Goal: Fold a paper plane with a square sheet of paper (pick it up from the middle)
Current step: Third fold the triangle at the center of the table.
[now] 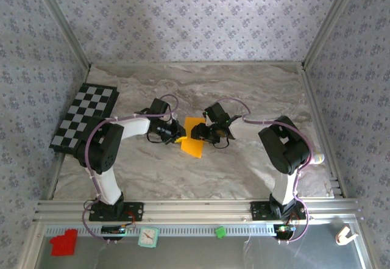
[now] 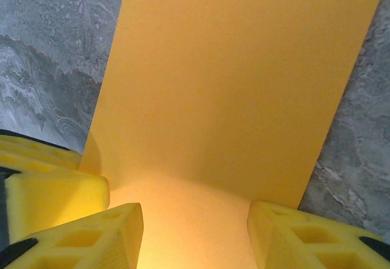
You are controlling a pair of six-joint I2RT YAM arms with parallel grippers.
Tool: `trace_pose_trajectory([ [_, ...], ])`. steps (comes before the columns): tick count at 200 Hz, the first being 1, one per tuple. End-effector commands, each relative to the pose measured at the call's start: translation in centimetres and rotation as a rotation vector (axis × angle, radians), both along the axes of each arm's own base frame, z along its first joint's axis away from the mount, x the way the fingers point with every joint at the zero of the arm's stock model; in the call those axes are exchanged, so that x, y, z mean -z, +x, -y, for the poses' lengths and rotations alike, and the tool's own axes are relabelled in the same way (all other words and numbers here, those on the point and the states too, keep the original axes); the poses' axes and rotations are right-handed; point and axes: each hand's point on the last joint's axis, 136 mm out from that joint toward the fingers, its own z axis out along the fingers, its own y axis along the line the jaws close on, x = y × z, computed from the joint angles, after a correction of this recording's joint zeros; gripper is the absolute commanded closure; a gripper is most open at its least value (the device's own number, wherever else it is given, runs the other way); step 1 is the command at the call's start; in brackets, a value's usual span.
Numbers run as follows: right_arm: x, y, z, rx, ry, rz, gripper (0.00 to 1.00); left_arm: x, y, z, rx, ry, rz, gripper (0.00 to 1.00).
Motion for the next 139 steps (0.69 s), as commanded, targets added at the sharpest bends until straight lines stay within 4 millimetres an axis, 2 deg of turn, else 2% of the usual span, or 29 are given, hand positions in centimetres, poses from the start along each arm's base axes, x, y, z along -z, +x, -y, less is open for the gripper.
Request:
trace_pose_trajectory([
  [1, 1.8, -1.1, 2.1, 0.004, -0.079, -0.04, 0.49, -0.1, 0.2, 0.2, 0.027, -0.001, -0.008, 0.87],
  [21, 1.0, -0.8, 2.1, -0.006, -0.074, -0.011, 0.48, -0.2, 0.3, 0.1, 0.023, 0.004, -0.009, 0.93],
  [41, -1.1, -0.1, 1.8, -0.033, -0.055, 0.073, 0.44, -0.3, 0.2, 0.1, 0.013, 0.004, -0.017, 1.0],
  [75, -5.8, 0.3, 2.2, -0.174, -0.103, 0.329, 0.22, -1.1, 0.4, -0.1, -0.036, 0.008, -0.026, 1.0],
  [95, -7.6, 0.1, 2.6, -0.232, -0.144, 0.467, 0.13, -1.7, 0.7, -0.3, -0.076, 0.01, -0.028, 1.0],
  [112, -8.4, -0.3, 2.6, -0.282, -0.199, 0.559, 0.1, -2.0, 0.7, -0.3, -0.116, 0.022, -0.037, 1.0],
  [139, -8.8, -1.7, 1.4, -0.381, -0.239, 0.709, 0.1, -1.8, 0.4, 0.0, -0.182, 0.008, -0.088, 1.0],
])
